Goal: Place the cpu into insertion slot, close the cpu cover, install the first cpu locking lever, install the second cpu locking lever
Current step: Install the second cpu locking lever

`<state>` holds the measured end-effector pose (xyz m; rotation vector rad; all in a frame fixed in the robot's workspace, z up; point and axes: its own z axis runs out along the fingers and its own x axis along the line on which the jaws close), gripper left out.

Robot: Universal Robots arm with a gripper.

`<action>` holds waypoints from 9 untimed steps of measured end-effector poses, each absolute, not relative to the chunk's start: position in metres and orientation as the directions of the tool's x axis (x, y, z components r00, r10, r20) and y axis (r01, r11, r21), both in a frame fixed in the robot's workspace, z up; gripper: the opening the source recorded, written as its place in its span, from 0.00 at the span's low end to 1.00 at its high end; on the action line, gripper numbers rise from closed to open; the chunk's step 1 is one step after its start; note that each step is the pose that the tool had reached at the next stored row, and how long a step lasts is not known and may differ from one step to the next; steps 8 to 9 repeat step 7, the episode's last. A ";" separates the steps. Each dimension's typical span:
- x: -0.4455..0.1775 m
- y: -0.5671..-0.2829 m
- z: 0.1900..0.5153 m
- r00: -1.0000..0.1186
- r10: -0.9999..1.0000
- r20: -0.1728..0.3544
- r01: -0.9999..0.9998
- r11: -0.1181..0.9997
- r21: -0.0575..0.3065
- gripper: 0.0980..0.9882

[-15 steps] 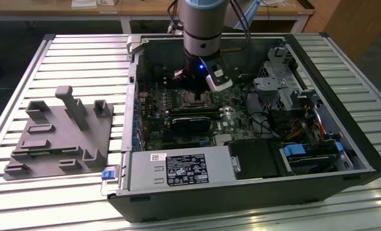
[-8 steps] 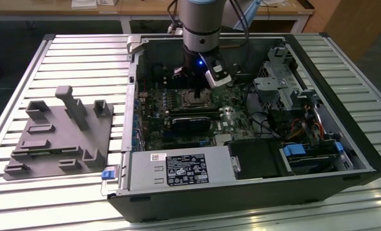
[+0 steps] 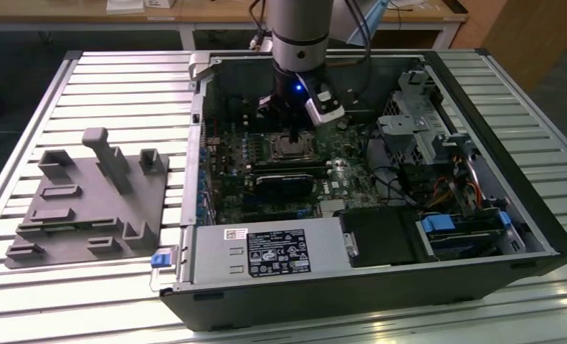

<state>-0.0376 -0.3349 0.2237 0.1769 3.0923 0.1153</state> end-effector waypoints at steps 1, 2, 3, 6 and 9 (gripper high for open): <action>-0.038 -0.335 0.225 -0.993 0.115 -0.038 0.112 0.991 0.077 0.01; -0.038 -0.335 0.225 -0.993 0.115 -0.038 0.112 0.991 0.077 0.01; -0.038 -0.335 0.225 -0.993 0.115 -0.038 0.112 0.991 0.077 0.01; -0.038 -0.335 0.225 -0.993 0.115 -0.038 0.112 0.991 0.076 0.01; -0.038 -0.335 0.225 -0.993 0.115 -0.038 0.112 0.991 0.076 0.01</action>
